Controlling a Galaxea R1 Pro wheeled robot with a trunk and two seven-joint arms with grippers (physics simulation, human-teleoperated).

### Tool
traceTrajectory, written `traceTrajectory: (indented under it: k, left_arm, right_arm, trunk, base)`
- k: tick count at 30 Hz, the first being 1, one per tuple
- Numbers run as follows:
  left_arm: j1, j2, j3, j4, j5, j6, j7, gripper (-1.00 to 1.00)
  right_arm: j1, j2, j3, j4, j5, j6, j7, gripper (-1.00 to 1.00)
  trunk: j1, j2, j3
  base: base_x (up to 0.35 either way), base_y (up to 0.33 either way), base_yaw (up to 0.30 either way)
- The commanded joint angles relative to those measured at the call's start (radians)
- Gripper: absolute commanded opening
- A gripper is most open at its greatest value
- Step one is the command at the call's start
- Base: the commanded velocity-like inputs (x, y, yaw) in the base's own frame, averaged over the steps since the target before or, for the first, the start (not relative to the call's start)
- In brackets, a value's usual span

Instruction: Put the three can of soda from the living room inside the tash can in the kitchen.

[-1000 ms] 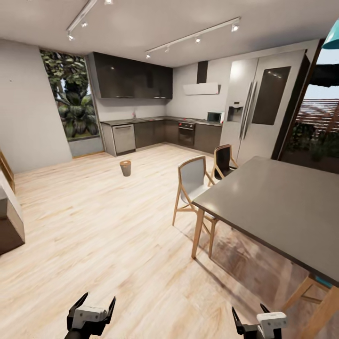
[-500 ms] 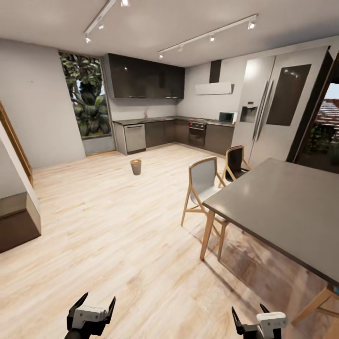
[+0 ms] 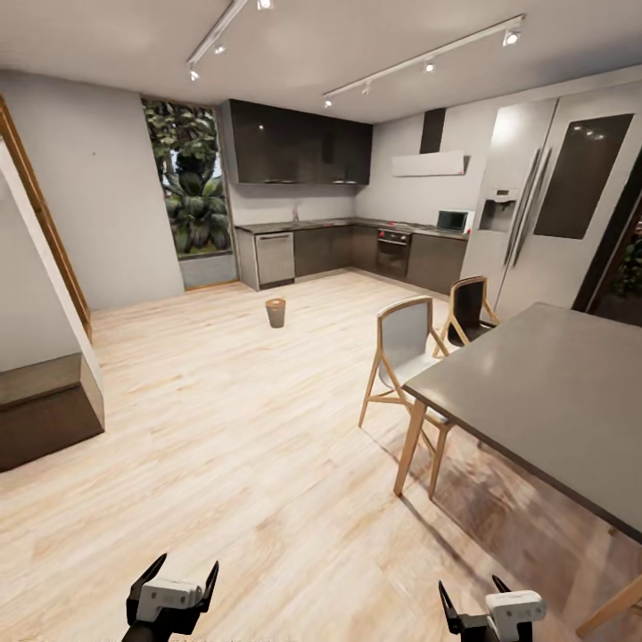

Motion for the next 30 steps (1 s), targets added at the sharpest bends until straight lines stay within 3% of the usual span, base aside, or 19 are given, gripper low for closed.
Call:
traceTrajectory:
  k: [1, 30]
  left_arm:
    - [0.000, 0.000, 0.000, 0.000, 0.000, 0.000, 0.000, 1.00]
    - [-0.002, 0.000, 0.001, 0.000, -0.002, 0.000, 0.000, 1.00]
  right_arm:
    - [0.000, 0.000, 0.000, 0.000, 0.000, 0.000, 0.000, 1.00]
    - [0.000, 0.000, 0.001, 0.000, 0.000, 0.000, 0.000, 1.00]
  trunk:
    - [0.000, 0.000, -0.001]
    - [0.000, 0.000, -0.017]
  base:
    - [0.000, 0.000, 0.144]
    - [0.000, 0.000, 0.088]
